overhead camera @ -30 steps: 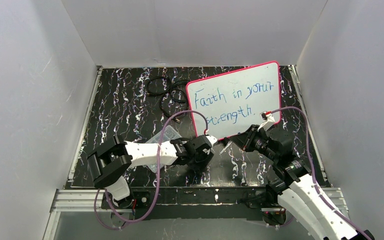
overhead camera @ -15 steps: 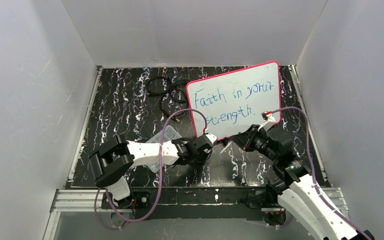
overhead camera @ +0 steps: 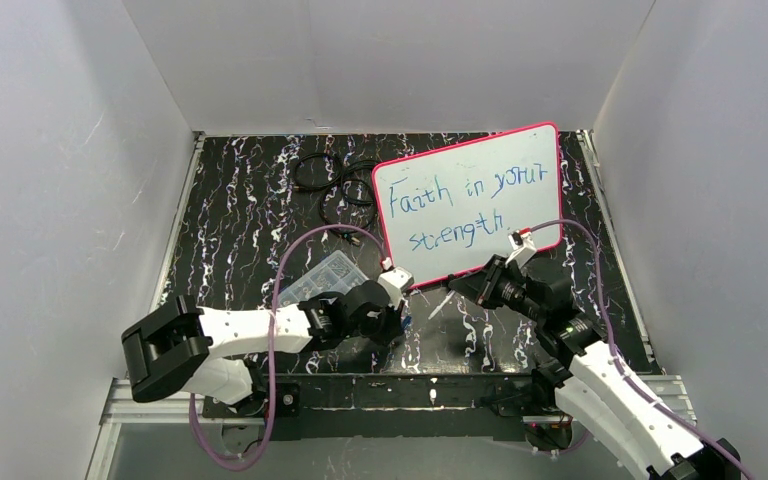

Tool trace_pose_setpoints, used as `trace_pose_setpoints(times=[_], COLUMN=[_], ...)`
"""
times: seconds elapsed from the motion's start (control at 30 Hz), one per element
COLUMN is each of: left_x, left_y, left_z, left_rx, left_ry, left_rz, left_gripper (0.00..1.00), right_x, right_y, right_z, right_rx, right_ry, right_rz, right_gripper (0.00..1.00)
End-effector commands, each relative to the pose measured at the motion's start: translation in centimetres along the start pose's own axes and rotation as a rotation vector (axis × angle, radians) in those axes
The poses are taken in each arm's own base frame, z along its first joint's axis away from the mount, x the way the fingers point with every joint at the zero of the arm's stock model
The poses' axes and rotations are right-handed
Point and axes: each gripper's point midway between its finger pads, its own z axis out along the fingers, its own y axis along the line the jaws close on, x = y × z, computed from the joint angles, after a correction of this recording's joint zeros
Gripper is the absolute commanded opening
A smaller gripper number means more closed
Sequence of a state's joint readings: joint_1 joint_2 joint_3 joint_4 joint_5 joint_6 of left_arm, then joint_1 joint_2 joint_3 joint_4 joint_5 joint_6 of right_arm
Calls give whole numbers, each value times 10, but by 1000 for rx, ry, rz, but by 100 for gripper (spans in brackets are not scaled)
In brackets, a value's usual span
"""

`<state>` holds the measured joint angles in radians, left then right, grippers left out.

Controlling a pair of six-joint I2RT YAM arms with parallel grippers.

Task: Write a sentence on the whiteboard
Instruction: Close the whiteboard marker at the center of the board.

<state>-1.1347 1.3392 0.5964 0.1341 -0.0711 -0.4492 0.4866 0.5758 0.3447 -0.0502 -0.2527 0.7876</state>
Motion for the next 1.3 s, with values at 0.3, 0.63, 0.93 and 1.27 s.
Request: trace_pose_setpoints(times=[0.3,0.63,0.93,1.27], left_x=[-18,-17,-18,-18], left_y=[-35,-39,-41,-42], left_z=[-9,-11,-14,-16], left_rx=[202,228,236,233], left_ry=[-106,-117,-131,-144], left_rz=[42,60,73,78], left_gripper=[0,0,0,0], right_x=[-5,-2,0,3], right_y=[21,13,9,7], right_z=[7,10,11,12], right_rx=[-108,-80,-68,-64], right_ry=[-2,4,10,21], right_rz=[11,12,12,15], right_gripper=[1,1,1,1])
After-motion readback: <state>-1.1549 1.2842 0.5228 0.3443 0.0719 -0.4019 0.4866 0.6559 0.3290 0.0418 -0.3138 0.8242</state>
